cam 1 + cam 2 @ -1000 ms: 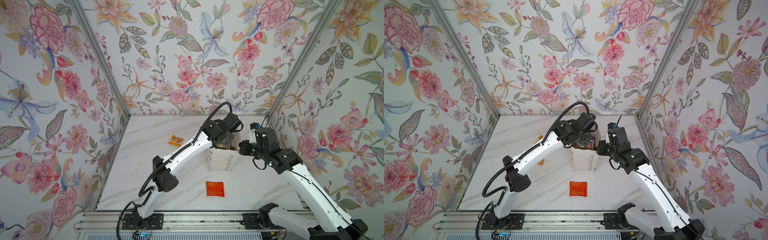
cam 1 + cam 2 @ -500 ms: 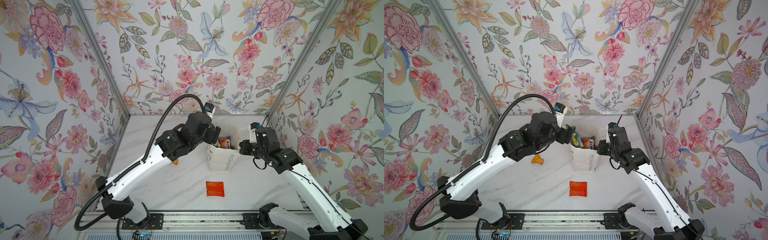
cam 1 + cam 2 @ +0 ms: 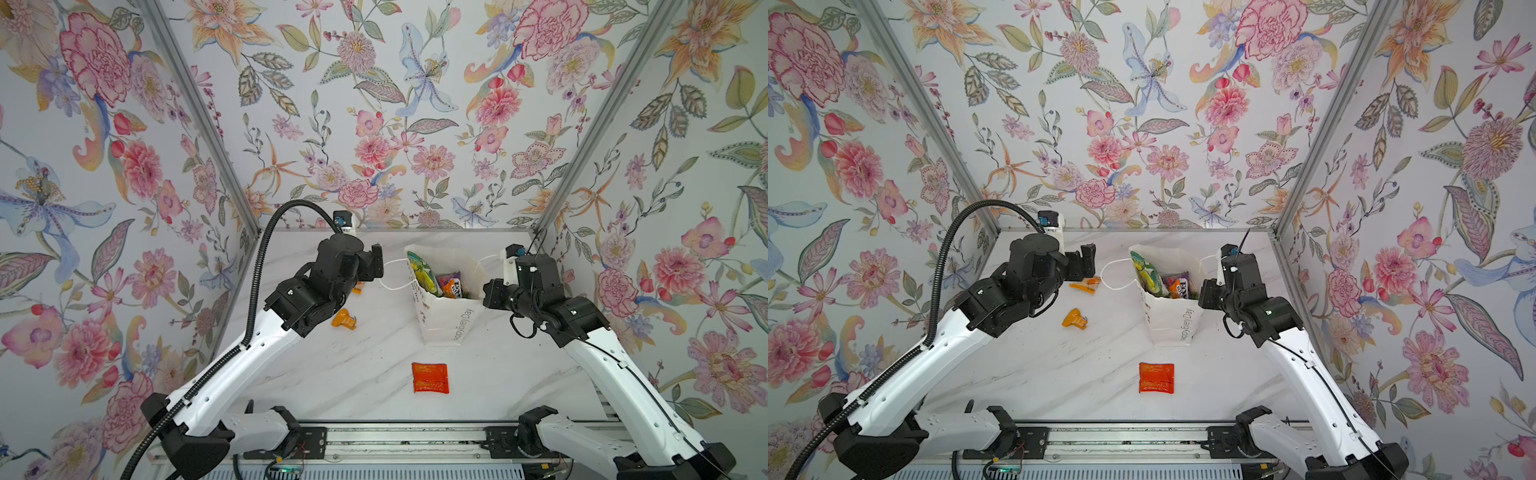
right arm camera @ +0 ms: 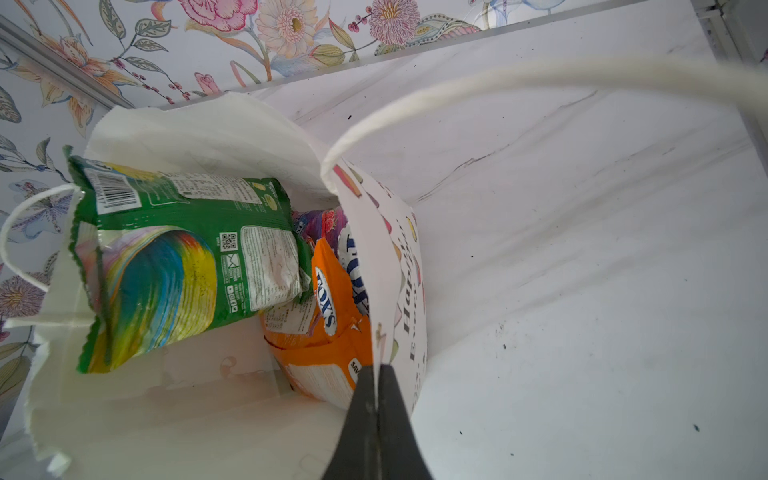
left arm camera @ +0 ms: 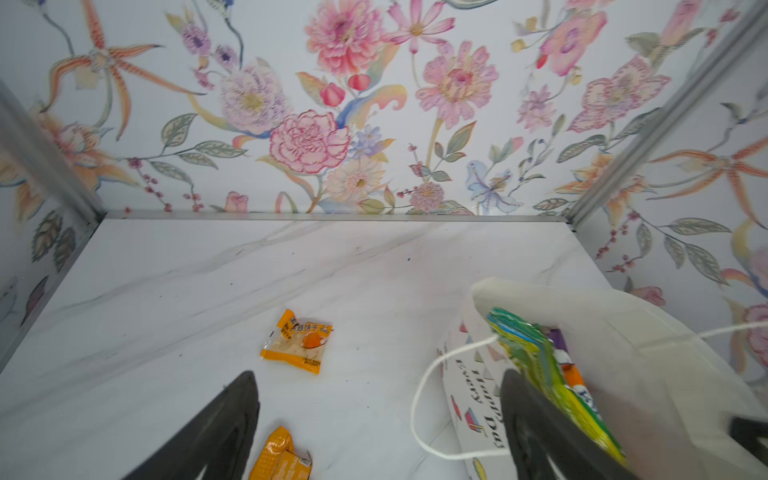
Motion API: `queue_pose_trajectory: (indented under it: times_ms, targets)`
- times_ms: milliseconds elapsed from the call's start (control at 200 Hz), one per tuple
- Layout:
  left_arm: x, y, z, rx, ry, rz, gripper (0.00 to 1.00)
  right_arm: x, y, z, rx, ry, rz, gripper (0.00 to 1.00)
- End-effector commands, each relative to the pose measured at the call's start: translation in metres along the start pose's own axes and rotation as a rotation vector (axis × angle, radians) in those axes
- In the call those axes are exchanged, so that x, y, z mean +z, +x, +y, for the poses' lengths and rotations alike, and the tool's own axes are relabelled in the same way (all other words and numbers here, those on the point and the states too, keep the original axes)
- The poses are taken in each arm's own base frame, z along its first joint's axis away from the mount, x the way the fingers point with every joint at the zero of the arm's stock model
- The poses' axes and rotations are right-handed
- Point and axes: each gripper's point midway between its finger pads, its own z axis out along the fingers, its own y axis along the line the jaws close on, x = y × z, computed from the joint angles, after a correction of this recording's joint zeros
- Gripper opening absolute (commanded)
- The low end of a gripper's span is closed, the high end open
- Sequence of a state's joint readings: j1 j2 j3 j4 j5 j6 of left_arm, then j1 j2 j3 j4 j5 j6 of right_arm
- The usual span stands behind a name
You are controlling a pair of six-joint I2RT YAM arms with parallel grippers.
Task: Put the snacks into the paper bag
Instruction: 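Open the left gripper and raise it out of the paper bag, then move the left gripper toward the yellow biscuit packet on the table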
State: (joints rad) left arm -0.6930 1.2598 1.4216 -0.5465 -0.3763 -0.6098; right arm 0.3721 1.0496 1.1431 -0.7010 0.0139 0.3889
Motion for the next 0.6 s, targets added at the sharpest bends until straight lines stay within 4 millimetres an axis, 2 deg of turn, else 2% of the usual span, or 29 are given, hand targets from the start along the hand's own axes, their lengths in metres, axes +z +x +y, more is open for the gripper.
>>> queue_pose_trajectory:
  times_ms: [0, 115, 215, 345, 420, 430, 470, 596]
  targets:
    - [0.019, 0.024, 0.032, -0.075, -0.085, 0.069, 0.91, -0.016, -0.024, -0.007, -0.024, 0.017, -0.12, 0.0]
    - [0.045, 0.04, 0.054, -0.114, -0.123, 0.113, 0.92, -0.016, -0.024, -0.007, -0.024, 0.003, -0.123, 0.0]
    - [0.071, 0.057, 0.065, -0.12, -0.139, 0.168, 0.92, -0.015, -0.024, -0.007, -0.02, -0.004, -0.121, 0.0]
    - [0.112, 0.089, 0.077, -0.113, -0.159, 0.259, 0.94, -0.018, -0.022, -0.008, -0.015, -0.009, -0.127, 0.0]
    - [0.135, 0.1, 0.081, -0.111, -0.149, 0.289, 0.95, -0.019, -0.021, -0.01, -0.008, -0.001, -0.123, 0.0]
    - [0.142, 0.108, 0.083, -0.106, -0.158, 0.312, 0.95, -0.019, -0.02, -0.01, -0.008, -0.002, -0.122, 0.0]
    - [0.157, 0.12, 0.089, -0.095, -0.172, 0.352, 0.95, -0.021, -0.02, -0.01, 0.0, -0.003, -0.121, 0.0]
    - [0.193, 0.139, 0.105, -0.059, -0.218, 0.427, 0.96, -0.027, -0.021, -0.009, 0.002, -0.005, -0.124, 0.0]
